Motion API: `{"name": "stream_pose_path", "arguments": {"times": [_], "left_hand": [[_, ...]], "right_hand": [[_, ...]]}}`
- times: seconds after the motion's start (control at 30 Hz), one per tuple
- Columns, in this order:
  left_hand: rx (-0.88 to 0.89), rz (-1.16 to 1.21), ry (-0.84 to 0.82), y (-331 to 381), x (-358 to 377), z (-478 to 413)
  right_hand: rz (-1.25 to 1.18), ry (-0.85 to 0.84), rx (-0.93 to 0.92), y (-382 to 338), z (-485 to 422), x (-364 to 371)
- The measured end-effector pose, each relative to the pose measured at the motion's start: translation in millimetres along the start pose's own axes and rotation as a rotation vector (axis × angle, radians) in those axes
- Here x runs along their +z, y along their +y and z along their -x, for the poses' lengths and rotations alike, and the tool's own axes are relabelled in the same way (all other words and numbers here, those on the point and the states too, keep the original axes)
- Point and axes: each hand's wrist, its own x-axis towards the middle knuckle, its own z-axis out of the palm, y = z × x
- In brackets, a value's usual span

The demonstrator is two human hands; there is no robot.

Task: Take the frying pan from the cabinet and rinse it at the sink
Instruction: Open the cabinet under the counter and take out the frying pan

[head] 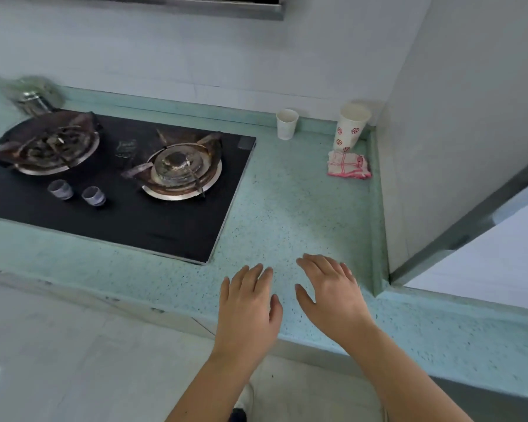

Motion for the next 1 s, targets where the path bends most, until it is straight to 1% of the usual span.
{"name": "stream_pose_path", "arguments": {"times": [0.1,0.23,0.3,0.4,0.53,0.6,0.7,0.77,0.83,1.0], "left_hand": [[-0.102,0.081,-0.031,1.9,20.8,28.7],[-0.177,0.177,-0.041,7.5,43.3,58.2],[-0.226,0.305,0.009,8.5,56.8,69.6],[-0.357,0.604,0.085,7.0,78.5,83.8],[-0.649,1.117,0.055,0.2,104.9,90.6],[-0.762,1.289,0.036,-4.6,115.1,90.4],[-0.82,1.401,0.024,-9.4,128.7,88.6],[-0.839,1.49,0.038,-10.6,136.2,86.2],[-0.863,1.577,0.04,-10.4,143.0,81.5],[-0.905,1.836,0.061,-6.1,156.7,66.4]], "right_hand": [[0.009,-0.08,-0.021,13.9,17.8,14.8],[0.005,-0.163,-0.059,25.0,37.5,35.6],[-0.003,-0.181,-0.08,29.5,43.3,46.0],[-0.022,-0.177,-0.118,35.3,46.2,61.7],[-0.095,-0.143,-0.124,39.6,44.5,78.7],[-0.093,-0.127,-0.127,44.0,42.8,86.9],[-0.055,-0.081,-0.146,49.9,42.8,96.2],[-0.038,0.011,-0.174,53.0,45.4,102.1],[-0.058,0.082,-0.169,55.0,48.0,106.8],[-0.113,0.163,-0.158,56.8,46.8,114.4]]}}
